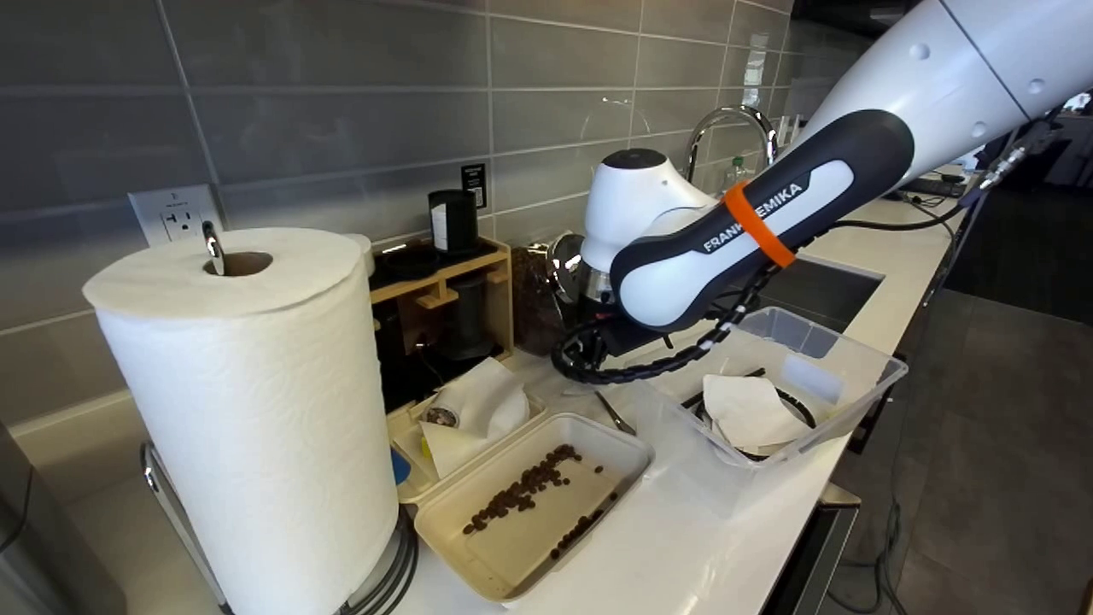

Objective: Move the tissue to the right

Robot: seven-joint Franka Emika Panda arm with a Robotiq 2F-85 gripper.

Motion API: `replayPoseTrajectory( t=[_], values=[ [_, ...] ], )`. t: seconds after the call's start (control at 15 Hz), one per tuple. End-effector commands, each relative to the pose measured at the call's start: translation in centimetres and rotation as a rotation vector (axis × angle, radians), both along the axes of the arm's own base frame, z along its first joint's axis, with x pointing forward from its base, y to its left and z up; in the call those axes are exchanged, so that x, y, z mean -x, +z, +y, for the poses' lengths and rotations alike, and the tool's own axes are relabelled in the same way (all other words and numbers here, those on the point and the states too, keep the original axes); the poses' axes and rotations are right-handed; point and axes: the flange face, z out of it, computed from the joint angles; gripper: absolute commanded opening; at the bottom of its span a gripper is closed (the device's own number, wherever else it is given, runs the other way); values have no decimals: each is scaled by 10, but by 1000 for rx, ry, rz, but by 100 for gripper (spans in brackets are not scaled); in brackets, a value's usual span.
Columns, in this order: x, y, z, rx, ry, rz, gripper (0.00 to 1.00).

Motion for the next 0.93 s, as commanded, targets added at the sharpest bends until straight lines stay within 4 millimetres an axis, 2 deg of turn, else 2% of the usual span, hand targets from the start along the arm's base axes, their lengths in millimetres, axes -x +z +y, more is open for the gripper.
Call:
replayPoseTrajectory(
  t=[0.0, 0.47, 0.87],
  values=[
    [-1, 10, 0, 15, -24, 27, 3],
    [-4, 45, -1, 36, -54, 26, 0],
    [-7, 72, -24, 118, -165, -19, 0]
  ],
)
